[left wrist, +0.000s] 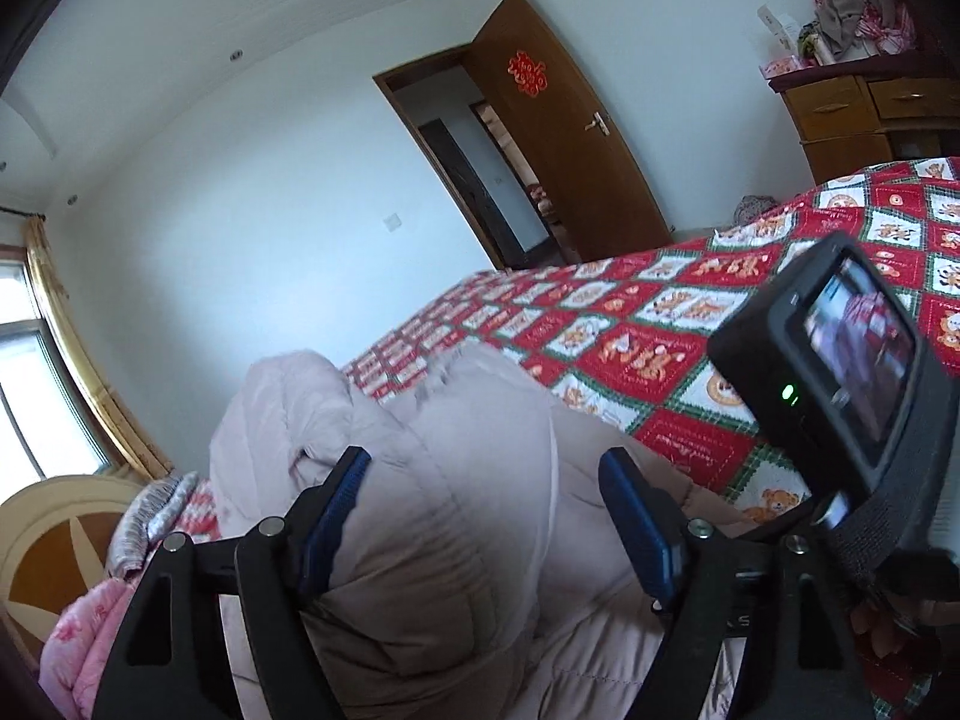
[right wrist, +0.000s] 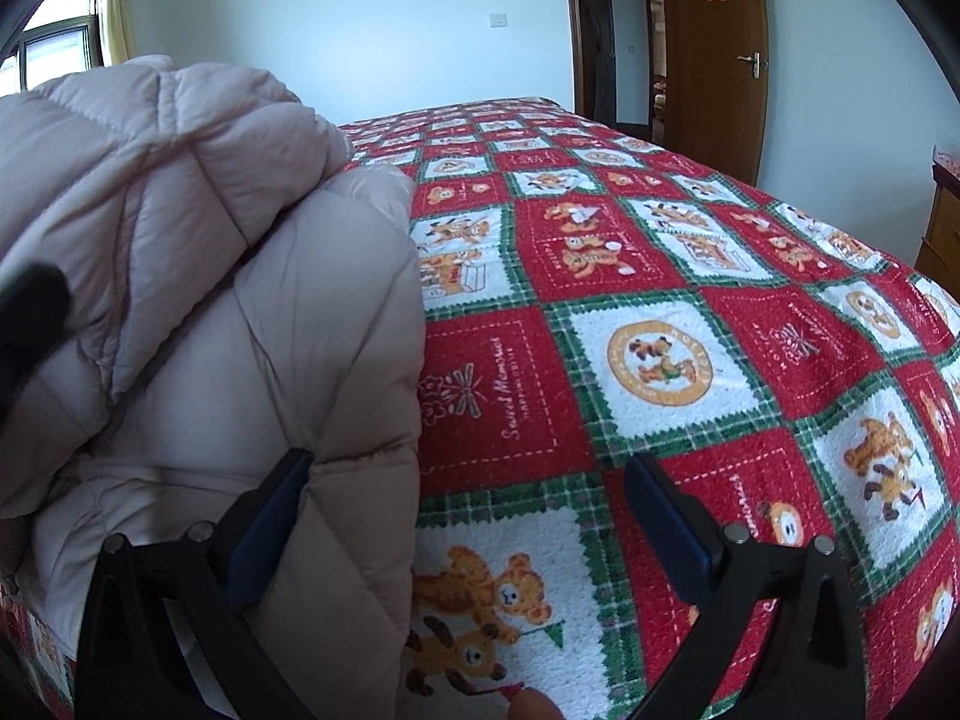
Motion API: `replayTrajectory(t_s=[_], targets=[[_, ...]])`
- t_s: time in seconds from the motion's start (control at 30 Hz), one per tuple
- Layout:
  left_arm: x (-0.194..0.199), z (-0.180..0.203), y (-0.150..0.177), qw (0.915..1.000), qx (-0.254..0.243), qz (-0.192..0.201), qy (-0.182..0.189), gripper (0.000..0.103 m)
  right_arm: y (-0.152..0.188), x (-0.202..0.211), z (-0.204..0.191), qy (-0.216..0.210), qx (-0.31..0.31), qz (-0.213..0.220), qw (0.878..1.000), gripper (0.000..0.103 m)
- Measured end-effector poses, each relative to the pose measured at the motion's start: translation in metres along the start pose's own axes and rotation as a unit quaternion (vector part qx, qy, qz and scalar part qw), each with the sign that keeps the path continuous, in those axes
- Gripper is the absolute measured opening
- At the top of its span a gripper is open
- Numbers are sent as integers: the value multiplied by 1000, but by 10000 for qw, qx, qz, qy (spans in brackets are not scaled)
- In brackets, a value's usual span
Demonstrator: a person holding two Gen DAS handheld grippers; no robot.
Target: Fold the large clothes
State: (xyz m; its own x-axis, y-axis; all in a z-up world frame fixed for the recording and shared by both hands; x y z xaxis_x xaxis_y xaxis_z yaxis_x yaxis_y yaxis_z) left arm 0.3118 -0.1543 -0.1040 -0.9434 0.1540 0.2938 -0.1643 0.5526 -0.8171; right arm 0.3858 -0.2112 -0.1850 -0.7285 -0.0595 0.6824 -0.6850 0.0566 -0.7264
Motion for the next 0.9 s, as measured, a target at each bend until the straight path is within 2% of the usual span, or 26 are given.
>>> replayTrajectory(t_s=[0.03,0.07,0.3,0.47,0.57,0.73,0.8,0.9], targets=[[4,-1,-3,9999,-53,63,-103,88,0,0,0,7,3,1,10000,103],[6,-1,-6,9997,-84,134,-210,90,0,-1,0,12,1,-2,10000,103],[-7,-20,-6,9991,199,-133,-350,91,1,-2,2,-47,-45,-22,10000,103],[21,-37,-26,9976,437,246,-469,92,1,-4,2,-62,-59,-41,10000,103],[35,-56,-40,9949,653,455,-619,98,1,-4,2,-55,-50,-42,10000,103],[30,-99,-39,9840,715,239,-1616,99,1,-4,2,-49,-44,-41,10000,103],[20,-125,-29,9782,893,-2,-1874,99,1,-4,2,-43,-35,-44,10000,103],[4,-163,-9,9692,1249,-161,-2116,99,1,-5,2,-60,-39,-56,10000,103]])
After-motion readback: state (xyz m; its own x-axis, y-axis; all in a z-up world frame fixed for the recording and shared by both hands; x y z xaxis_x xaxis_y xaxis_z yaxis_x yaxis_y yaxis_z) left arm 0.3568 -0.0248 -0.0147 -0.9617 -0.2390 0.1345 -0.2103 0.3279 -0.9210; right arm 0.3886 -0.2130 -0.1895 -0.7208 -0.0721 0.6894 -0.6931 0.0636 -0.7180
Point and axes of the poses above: each gripper's, at about its wrist camera, not at the fingertips, and x roughly against the way its jaws point, z to its right, y to its underside, the point moved 2 cm from there along -x, roughly the way its jaws point, and after that the axes turned 1 degree about x, right-handed, at the moved point
